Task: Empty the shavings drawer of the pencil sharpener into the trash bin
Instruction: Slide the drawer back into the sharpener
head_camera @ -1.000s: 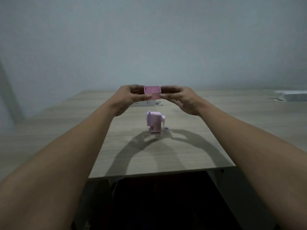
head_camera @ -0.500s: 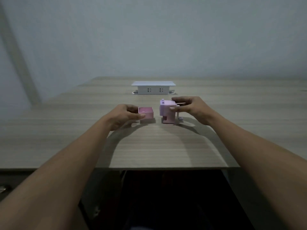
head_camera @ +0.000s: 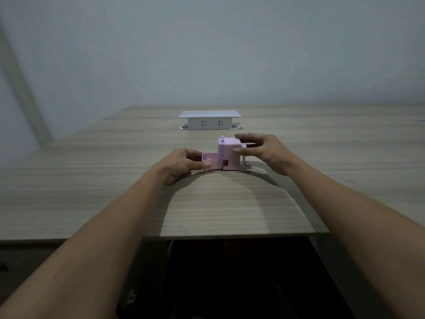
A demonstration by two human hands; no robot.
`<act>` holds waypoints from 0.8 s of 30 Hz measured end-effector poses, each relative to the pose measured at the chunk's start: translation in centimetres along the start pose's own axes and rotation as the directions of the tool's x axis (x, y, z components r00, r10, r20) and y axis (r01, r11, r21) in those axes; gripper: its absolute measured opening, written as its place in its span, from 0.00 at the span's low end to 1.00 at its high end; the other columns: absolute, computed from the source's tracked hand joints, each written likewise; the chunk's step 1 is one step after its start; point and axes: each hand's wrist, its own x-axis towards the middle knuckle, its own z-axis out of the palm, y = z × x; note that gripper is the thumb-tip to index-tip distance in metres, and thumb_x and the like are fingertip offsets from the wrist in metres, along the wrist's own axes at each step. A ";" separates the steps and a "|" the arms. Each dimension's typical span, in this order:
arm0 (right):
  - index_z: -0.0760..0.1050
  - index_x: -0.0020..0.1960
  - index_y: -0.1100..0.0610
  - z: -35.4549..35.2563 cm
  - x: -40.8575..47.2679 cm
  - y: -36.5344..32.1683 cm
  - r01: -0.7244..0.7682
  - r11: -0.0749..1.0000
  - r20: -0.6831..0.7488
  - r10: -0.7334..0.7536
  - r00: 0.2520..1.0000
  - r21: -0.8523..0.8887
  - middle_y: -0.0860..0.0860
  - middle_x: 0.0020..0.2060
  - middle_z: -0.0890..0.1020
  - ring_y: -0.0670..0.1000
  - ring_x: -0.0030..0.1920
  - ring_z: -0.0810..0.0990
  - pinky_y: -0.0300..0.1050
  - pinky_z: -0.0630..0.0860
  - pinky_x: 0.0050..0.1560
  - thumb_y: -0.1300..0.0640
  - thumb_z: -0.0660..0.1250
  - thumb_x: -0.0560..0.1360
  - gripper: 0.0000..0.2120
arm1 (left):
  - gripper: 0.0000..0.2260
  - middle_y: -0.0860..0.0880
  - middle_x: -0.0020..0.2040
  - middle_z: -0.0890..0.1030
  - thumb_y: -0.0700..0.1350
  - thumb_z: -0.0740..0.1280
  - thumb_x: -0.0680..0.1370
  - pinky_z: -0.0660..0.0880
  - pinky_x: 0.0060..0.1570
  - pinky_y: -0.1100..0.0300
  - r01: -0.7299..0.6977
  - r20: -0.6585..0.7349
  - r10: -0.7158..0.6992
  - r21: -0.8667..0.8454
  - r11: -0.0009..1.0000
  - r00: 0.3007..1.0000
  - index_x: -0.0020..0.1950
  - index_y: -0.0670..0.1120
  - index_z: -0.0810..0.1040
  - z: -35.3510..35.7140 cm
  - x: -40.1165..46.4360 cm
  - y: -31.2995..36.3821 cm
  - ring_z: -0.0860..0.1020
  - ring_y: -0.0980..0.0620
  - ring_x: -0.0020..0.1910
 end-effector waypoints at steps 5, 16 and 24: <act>0.78 0.69 0.60 0.0 0.2 0.4 0.013 1.000 0.002 -0.013 1.000 0.027 0.50 0.61 0.85 0.47 0.58 0.84 0.31 0.79 0.50 0.64 0.79 0.69 0.28 | 0.18 0.40 0.55 0.86 0.38 0.76 0.74 0.81 0.50 0.58 -0.022 0.039 0.022 -0.003 1.000 0.999 0.64 0.39 0.82 1.5 0.6 0.4 0.84 0.49 0.47; 0.73 0.74 0.49 -0.6 0.1 1.9 -0.024 0.996 0.058 0.029 0.998 -0.090 0.57 0.60 0.83 0.55 0.59 0.84 0.51 0.81 0.60 0.59 0.83 0.65 0.40 | 0.15 0.46 0.47 0.86 0.36 0.76 0.74 0.78 0.34 0.70 -0.048 0.057 0.047 0.024 0.999 0.997 0.60 0.41 0.81 3.4 1.7 0.9 0.85 0.61 0.35; 0.82 0.61 0.63 -1.1 1.4 1.4 0.017 0.997 0.017 -0.016 1.000 -0.078 0.59 0.53 0.87 0.56 0.55 0.87 0.49 0.82 0.60 0.64 0.80 0.68 0.22 | 0.22 0.43 0.55 0.86 0.40 0.78 0.72 0.81 0.53 0.56 -0.070 0.067 0.068 0.027 0.997 0.995 0.65 0.40 0.81 2.1 4.4 2.6 0.85 0.47 0.52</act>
